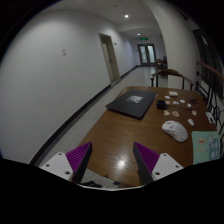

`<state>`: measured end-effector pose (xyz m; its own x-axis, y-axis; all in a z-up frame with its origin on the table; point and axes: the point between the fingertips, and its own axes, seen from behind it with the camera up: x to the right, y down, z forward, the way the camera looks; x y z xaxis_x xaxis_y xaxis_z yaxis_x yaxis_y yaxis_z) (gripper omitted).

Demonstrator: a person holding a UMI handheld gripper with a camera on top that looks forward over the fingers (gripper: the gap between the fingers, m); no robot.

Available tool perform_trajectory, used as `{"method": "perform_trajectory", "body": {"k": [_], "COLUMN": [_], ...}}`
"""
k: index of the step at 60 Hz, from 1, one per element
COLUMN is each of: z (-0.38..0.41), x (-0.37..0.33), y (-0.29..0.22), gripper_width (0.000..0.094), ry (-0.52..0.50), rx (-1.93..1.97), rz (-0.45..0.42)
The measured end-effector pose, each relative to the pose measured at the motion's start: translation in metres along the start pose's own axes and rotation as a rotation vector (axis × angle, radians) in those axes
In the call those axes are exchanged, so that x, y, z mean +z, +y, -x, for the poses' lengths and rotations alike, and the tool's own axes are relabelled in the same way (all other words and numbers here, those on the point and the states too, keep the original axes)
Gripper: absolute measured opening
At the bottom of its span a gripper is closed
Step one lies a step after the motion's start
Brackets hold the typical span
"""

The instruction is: Arrange mouse

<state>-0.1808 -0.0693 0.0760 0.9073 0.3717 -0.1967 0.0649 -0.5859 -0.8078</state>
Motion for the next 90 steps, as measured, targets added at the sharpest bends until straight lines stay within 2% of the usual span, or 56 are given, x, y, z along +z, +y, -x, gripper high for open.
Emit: {"method": "perform_trajectory", "body": {"k": [7,27,43,51,55,60,64,66,70,73,75,78,85,90], "z": [-0.038,-0.227,-0.275,-0.285,-0.292,-0.298,-0.301,-0.304,-0.300,-0.290,-0.280,-0.275,-0.293,-0.329], "x": [-0.005,0.006,0.061,0.090,0.098,0.105,0.106,0.104,0.104,0.100,0.090,0.063,-0.030,-0.091], "y": [0.001,0.000,-0.001,-0.014,-0.022,-0.027,-0.028,-0.028,-0.030,-0.030,-0.037,-0.061,-0.119,-0.121], "gripper_width": [0.0842,0.0843,0.0812,0.0755,0.0709,0.0600,0.0571,0.0470,0.0383,0.0343,0.0336,0.0338,0.0337,0.0335], "ry": [0.067,0.318,0.307,0.260,0.272,0.286,0.315,0.334,0.326,0.280,0.247,0.243,0.301,0.386], "rx": [-0.019,-0.064,-0.089,-0.054,-0.054,-0.036,-0.034,-0.045,-0.074,-0.054,-0.046,-0.057,-0.068,-0.054], "rz": [-0.001,0.026,0.095,0.087,0.085,0.085,0.073,0.068,0.069,0.068,0.042,-0.042,-0.224,-0.274]}}
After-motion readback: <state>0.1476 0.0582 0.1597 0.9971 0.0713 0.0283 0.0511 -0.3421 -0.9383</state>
